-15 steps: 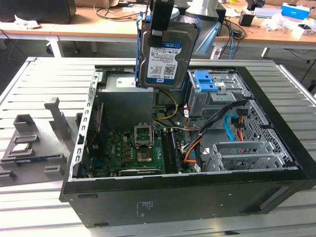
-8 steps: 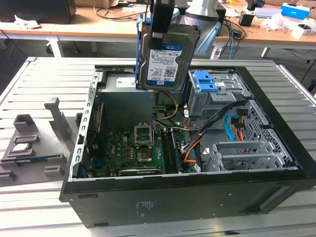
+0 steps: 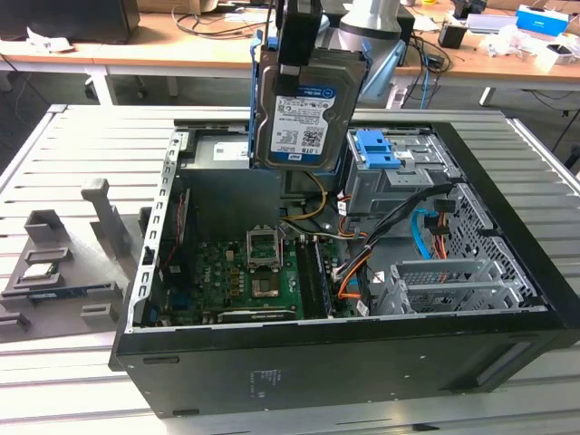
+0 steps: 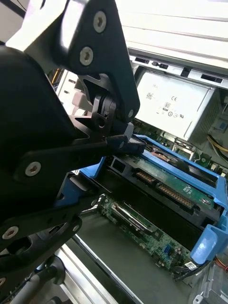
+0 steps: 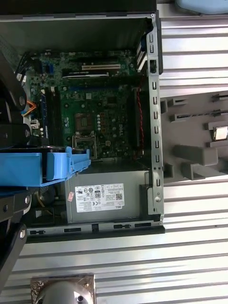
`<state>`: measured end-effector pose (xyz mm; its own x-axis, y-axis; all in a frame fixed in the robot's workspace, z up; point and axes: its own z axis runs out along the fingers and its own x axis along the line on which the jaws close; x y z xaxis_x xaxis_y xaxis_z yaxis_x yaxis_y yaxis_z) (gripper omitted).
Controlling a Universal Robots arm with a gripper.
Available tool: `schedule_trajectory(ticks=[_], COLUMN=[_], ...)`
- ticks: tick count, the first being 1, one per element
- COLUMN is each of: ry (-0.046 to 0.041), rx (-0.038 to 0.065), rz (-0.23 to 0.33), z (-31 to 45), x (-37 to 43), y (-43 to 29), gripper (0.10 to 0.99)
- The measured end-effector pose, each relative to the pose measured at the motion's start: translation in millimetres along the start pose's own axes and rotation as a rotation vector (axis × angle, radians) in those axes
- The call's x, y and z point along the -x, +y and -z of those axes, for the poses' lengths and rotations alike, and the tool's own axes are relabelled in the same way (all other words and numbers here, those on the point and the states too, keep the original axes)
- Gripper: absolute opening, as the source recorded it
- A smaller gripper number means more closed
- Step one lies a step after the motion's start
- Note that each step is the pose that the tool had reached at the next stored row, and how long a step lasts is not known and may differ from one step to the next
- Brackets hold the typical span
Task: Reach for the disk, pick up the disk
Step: 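Pick up the disk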
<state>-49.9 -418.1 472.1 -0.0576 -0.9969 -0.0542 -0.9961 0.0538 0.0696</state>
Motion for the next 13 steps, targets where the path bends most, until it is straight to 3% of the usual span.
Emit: schedule_trajectory(ticks=[13], ry=[0.0], rx=[0.0], rz=[0.0], z=[-1.0], x=[-12.1], y=[-0.8], gripper=[0.365])
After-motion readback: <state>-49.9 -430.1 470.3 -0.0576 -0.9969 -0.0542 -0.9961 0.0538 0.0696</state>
